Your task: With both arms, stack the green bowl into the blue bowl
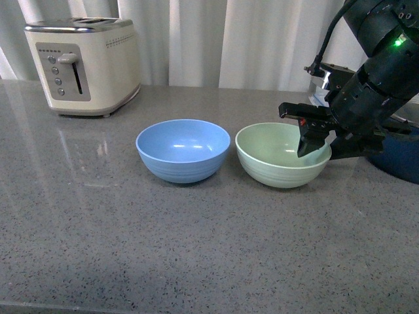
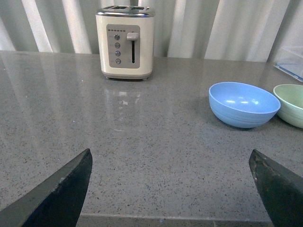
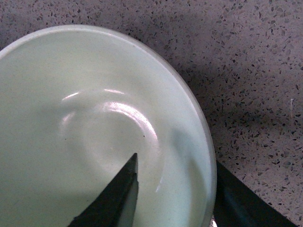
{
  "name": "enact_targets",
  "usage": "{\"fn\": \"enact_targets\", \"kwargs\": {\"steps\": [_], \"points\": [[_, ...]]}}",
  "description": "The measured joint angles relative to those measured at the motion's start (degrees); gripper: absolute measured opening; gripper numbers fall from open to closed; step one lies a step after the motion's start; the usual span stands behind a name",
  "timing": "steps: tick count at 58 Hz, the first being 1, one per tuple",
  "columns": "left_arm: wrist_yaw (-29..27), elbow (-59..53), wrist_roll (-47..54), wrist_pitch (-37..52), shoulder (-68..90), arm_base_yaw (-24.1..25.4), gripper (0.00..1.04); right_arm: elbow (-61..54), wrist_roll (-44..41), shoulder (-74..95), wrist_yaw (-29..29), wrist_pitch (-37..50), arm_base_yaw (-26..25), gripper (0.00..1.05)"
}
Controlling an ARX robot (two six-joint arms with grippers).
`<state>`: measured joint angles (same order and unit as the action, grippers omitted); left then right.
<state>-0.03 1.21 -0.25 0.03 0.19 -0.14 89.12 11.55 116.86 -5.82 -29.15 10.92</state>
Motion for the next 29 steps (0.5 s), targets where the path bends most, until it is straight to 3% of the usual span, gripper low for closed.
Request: {"fn": "enact_targets", "kwargs": {"steps": [14, 29], "points": [[0.0, 0.0, 0.0, 0.0, 0.0, 0.0, 0.98, -0.81, -0.33, -0.07, -0.5, 0.55, -0.28, 0.01], [0.0, 0.0, 0.0, 0.0, 0.0, 0.0, 0.98, -1.33, -1.6, -1.36, -0.44, 0.5, -0.85, 0.01]]}}
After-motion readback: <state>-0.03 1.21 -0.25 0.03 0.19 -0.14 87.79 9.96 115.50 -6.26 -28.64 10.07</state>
